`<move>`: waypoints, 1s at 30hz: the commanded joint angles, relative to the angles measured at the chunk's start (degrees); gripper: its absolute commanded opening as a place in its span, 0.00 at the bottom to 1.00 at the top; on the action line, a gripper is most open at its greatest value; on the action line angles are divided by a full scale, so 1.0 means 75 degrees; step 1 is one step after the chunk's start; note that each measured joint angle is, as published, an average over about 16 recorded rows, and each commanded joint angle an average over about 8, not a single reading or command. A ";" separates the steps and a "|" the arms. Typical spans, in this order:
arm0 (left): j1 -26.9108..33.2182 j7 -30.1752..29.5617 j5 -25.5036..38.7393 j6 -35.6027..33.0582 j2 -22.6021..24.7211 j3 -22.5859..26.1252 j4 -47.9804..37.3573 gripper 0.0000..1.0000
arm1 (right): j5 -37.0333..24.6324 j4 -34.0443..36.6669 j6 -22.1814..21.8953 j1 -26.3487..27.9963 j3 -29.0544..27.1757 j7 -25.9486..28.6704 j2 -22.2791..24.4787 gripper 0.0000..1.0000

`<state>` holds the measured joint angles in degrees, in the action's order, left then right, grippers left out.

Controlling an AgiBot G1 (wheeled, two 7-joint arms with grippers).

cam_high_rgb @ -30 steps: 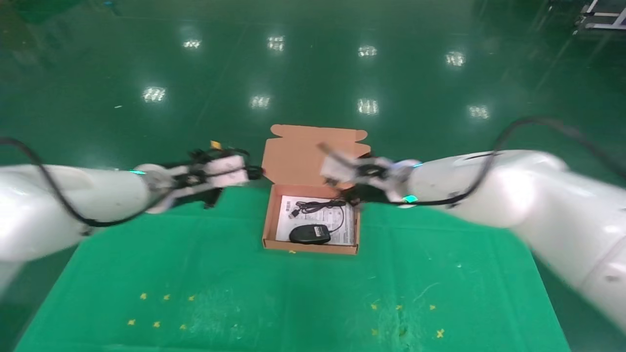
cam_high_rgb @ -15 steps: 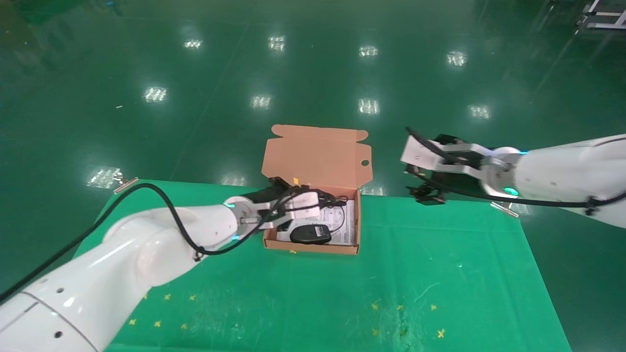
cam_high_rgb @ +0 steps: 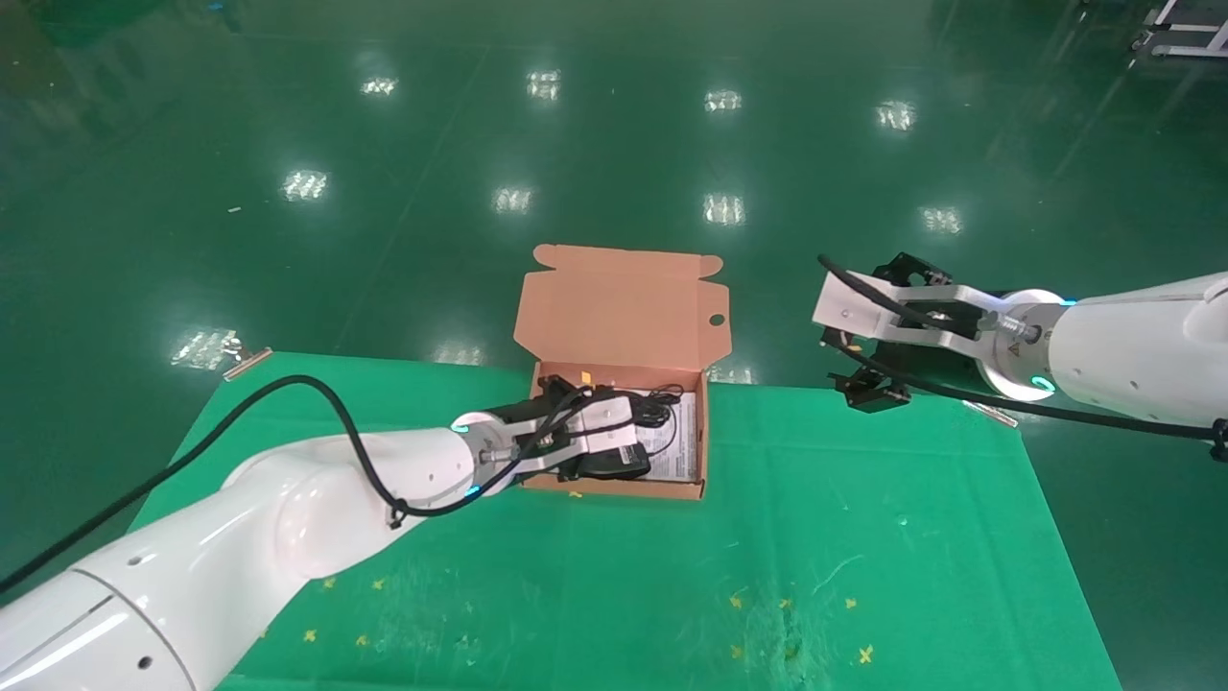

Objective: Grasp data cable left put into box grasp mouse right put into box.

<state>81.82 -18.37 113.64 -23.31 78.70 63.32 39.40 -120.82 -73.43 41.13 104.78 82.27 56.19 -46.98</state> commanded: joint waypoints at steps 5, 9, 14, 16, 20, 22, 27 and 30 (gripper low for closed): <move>0.0014 -0.0008 -0.0083 0.0036 0.0004 0.0047 -0.0041 1.00 | -0.0045 -0.0028 0.0021 -0.0003 0.0001 0.0030 0.0007 1.00; 0.0011 -0.0002 -0.0020 -0.0005 -0.0030 0.0002 0.0019 1.00 | -0.0006 0.0006 0.0006 -0.0006 -0.0002 0.0011 -0.0009 1.00; 0.0066 -0.0061 -0.0080 -0.0028 -0.0241 -0.0057 0.0265 1.00 | -0.0009 0.0033 -0.0038 0.0027 -0.0029 0.0002 -0.0004 1.00; 0.0154 -0.0125 -0.0135 -0.0026 -0.0397 -0.0101 0.0408 1.00 | -0.0058 0.0042 -0.0063 0.0090 -0.0056 -0.0014 0.0010 1.00; 0.0409 -0.0276 -0.0142 -0.0033 -0.0736 -0.0236 0.0679 1.00 | -0.0231 0.0080 -0.0009 0.0318 -0.0071 -0.0185 -0.0004 1.00; 0.0509 -0.0351 -0.0123 -0.0041 -0.0879 -0.0289 0.0780 1.00 | -0.0323 0.0101 0.0100 0.0450 -0.0050 -0.0306 -0.0041 1.00; 0.0563 -0.0448 -0.0250 -0.0182 -0.1125 -0.0425 0.0936 1.00 | -0.0397 0.0134 0.0392 0.0610 -0.0055 -0.0545 -0.0121 1.00; 0.0482 -0.0434 -0.0547 -0.0445 -0.1313 -0.0617 0.1067 1.00 | -0.0153 0.0141 0.0604 0.0496 -0.0267 -0.0729 -0.0102 1.00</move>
<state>85.01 -21.30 108.69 -27.36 68.65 58.18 47.63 -120.48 -72.46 45.89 107.46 79.18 50.35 -47.39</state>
